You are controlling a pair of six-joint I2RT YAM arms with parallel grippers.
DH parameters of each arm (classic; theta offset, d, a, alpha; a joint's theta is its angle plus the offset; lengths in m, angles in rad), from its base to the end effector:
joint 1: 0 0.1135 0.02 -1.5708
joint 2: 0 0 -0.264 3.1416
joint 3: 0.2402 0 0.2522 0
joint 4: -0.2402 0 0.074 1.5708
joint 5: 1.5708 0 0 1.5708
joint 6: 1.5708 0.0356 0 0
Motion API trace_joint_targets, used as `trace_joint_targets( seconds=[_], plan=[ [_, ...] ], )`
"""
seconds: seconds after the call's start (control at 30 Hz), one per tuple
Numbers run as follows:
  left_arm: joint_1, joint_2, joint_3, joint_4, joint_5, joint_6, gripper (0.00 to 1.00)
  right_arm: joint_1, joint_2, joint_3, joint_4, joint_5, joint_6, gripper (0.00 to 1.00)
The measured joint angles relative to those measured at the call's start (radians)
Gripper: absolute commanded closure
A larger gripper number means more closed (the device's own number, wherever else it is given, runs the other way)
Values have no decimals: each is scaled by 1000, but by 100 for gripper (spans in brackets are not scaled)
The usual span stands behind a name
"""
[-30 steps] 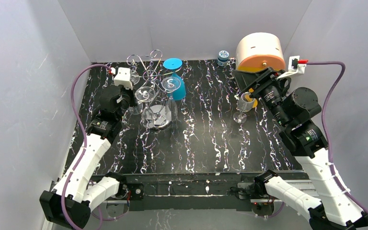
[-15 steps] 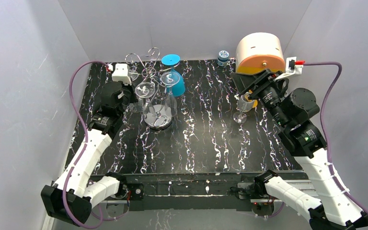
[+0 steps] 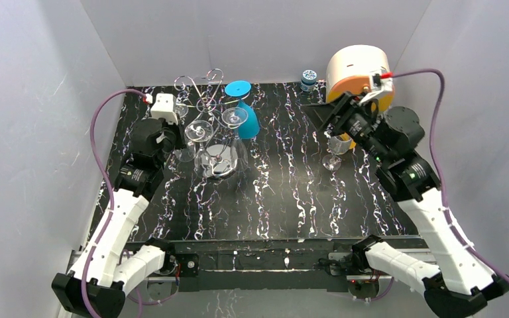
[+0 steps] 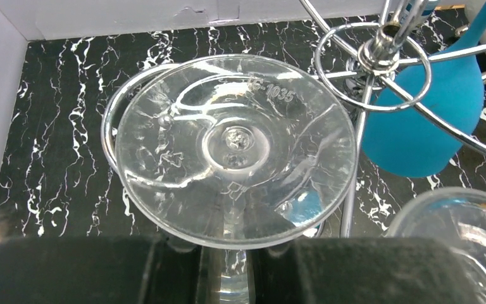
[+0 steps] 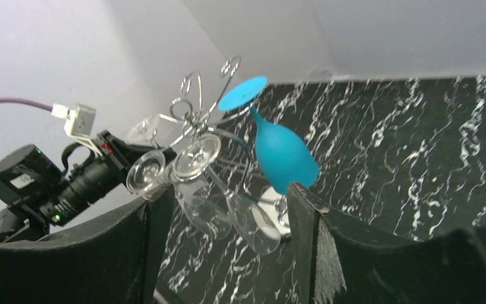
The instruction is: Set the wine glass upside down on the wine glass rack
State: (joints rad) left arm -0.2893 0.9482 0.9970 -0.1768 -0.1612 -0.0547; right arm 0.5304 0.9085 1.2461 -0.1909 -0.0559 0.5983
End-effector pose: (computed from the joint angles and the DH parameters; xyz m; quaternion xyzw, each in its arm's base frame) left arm 0.2087 -0.0562 0.3859 0.0348 0.7495 -0.0531 0.6589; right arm 0.1519 0.0914 0.4754 0.0010 0.6535 0.4202 0.6296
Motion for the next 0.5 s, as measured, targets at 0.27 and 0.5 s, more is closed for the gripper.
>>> trace_joint_targets(
  seconds=[0.27, 0.5],
  plan=[
    [3, -24, 0, -78, 32, -4, 100, 0, 231, 189, -165, -213, 1, 27],
    [6, -31, 1, -94, 34, -4, 100, 40, 401, 360, -249, -332, 106, 29]
  ],
)
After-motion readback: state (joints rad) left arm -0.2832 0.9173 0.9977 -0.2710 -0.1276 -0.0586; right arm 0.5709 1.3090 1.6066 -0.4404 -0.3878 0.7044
